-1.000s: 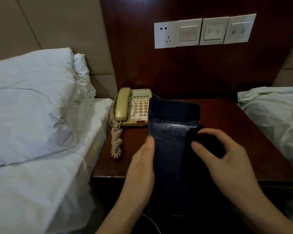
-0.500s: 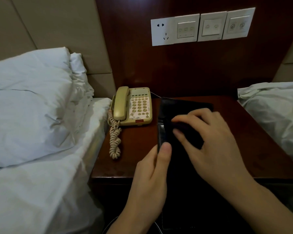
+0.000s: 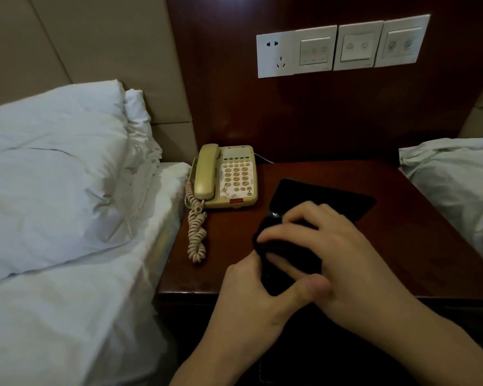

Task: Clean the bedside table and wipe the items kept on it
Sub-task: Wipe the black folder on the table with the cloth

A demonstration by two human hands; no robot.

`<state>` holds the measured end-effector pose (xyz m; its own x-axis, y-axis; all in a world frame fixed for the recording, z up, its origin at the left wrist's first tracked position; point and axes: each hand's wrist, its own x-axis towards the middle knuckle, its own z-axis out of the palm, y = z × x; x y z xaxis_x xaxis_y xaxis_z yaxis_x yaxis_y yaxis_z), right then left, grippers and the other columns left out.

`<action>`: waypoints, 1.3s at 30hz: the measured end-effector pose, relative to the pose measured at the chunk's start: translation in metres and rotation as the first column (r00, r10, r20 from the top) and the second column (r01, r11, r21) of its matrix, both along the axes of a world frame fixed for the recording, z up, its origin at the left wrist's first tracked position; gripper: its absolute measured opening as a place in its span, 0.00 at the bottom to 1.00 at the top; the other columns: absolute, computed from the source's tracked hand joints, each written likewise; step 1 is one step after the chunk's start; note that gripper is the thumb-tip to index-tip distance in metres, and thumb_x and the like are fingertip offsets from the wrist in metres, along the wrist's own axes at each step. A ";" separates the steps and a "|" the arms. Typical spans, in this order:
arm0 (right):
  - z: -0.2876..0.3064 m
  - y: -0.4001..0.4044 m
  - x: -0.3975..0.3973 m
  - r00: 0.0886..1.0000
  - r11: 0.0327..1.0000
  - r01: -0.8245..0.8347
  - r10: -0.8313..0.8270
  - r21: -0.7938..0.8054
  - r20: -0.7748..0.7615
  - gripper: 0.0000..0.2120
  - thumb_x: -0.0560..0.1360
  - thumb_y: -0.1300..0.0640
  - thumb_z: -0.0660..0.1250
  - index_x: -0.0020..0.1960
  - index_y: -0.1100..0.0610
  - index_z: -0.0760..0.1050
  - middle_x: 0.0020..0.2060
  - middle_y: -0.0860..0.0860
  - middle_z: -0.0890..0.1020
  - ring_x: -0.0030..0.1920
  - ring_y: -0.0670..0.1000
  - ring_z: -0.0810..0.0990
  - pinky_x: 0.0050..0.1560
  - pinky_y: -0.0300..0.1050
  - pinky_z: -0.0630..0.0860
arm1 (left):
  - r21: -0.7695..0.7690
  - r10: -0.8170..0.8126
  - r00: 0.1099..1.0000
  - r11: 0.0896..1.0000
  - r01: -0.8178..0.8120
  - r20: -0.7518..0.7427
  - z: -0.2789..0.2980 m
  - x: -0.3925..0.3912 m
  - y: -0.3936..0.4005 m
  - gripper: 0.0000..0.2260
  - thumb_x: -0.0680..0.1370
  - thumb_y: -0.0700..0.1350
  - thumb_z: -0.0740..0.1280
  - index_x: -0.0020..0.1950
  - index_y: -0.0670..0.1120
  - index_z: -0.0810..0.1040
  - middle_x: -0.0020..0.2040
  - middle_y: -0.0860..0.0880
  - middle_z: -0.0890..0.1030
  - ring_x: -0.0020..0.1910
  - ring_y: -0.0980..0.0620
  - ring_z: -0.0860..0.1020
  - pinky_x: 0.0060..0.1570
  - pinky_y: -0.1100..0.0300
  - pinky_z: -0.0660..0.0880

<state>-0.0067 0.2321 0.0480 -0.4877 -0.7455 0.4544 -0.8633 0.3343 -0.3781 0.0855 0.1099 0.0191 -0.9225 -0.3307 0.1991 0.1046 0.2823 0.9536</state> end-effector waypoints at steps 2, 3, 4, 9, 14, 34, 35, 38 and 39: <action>-0.001 -0.009 -0.005 0.988 0.981 0.151 -0.152 -0.120 0.001 0.13 0.75 0.42 0.62 0.58 0.38 0.77 0.51 0.40 0.73 0.53 0.45 0.72 0.52 0.50 0.75 | -0.011 -0.030 1.000 1.000 0.030 -0.007 -0.002 -0.002 0.001 0.27 0.64 0.72 0.72 0.53 0.55 0.81 0.49 0.58 0.87 0.47 0.61 0.84 0.42 0.67 0.76; -0.001 -0.012 -0.006 0.978 0.966 0.208 -0.207 -0.153 0.017 0.13 0.75 0.43 0.63 0.59 0.39 0.77 0.51 0.41 0.73 0.53 0.45 0.72 0.53 0.50 0.75 | -0.008 -0.027 0.999 1.000 0.027 -0.016 -0.004 -0.003 0.003 0.28 0.65 0.76 0.69 0.52 0.55 0.81 0.48 0.55 0.87 0.46 0.59 0.84 0.41 0.64 0.77; -0.002 -0.012 -0.005 0.978 0.965 0.208 -0.207 -0.158 0.025 0.13 0.76 0.45 0.64 0.60 0.40 0.77 0.52 0.41 0.73 0.54 0.45 0.71 0.54 0.49 0.74 | -0.007 -0.010 1.000 1.000 0.010 -0.028 -0.005 -0.003 0.004 0.30 0.66 0.78 0.65 0.50 0.54 0.82 0.47 0.53 0.86 0.45 0.58 0.84 0.41 0.60 0.76; -0.004 0.012 0.004 0.987 0.980 0.158 -0.161 -0.123 -0.015 0.14 0.75 0.45 0.64 0.60 0.40 0.76 0.51 0.40 0.72 0.51 0.43 0.72 0.50 0.40 0.71 | 0.076 0.070 0.997 0.995 -0.066 -0.045 -0.004 -0.001 0.000 0.29 0.76 0.74 0.58 0.45 0.49 0.81 0.39 0.50 0.83 0.38 0.54 0.80 0.37 0.58 0.74; -0.007 0.040 -0.016 0.879 0.864 0.476 -0.475 -0.165 0.048 0.14 0.76 0.47 0.66 0.61 0.45 0.78 0.47 0.43 0.71 0.48 0.43 0.69 0.44 0.29 0.62 | 0.073 0.138 0.988 0.988 -0.133 -0.067 -0.001 -0.004 0.001 0.21 0.83 0.57 0.58 0.44 0.42 0.80 0.39 0.42 0.82 0.37 0.47 0.79 0.36 0.54 0.75; -0.009 0.048 0.000 0.578 0.877 0.404 -0.024 -0.261 0.816 0.14 0.68 0.51 0.77 0.51 0.42 0.78 0.40 0.32 0.82 0.41 0.37 0.83 0.32 0.32 0.78 | 0.422 0.239 0.971 0.882 -0.212 -0.012 0.001 -0.013 0.003 0.15 0.83 0.59 0.61 0.56 0.56 0.86 0.55 0.58 0.87 0.58 0.57 0.83 0.60 0.53 0.77; -0.007 0.049 -0.002 0.562 0.873 0.417 -0.030 -0.252 0.827 0.14 0.68 0.53 0.77 0.51 0.43 0.79 0.40 0.33 0.82 0.40 0.38 0.83 0.31 0.32 0.77 | 0.500 0.178 0.984 0.852 -0.154 0.001 0.005 -0.013 0.004 0.18 0.80 0.63 0.63 0.59 0.56 0.86 0.59 0.54 0.86 0.61 0.53 0.83 0.64 0.49 0.76; -0.002 0.052 -0.005 0.567 0.880 0.417 -0.058 -0.226 0.822 0.15 0.68 0.56 0.78 0.51 0.44 0.79 0.39 0.34 0.82 0.39 0.40 0.83 0.32 0.33 0.78 | 0.589 0.066 0.996 0.803 -0.090 0.063 0.017 -0.013 0.003 0.30 0.67 0.72 0.62 0.56 0.55 0.88 0.55 0.50 0.88 0.56 0.50 0.86 0.59 0.49 0.78; -0.001 0.053 -0.005 0.573 0.886 0.410 -0.066 -0.216 0.817 0.16 0.68 0.56 0.78 0.52 0.43 0.79 0.40 0.34 0.83 0.39 0.41 0.84 0.33 0.34 0.78 | 0.557 0.081 0.992 0.822 -0.119 0.093 0.023 -0.013 0.004 0.26 0.65 0.72 0.62 0.48 0.58 0.89 0.50 0.53 0.89 0.50 0.54 0.87 0.53 0.52 0.79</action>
<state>-0.0115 0.2846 0.0474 -0.9075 -0.4200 0.0060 -0.0897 0.1797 -0.9796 0.0721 0.1142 0.0419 -0.8824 -0.4587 -0.1051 0.0406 -0.2967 0.9541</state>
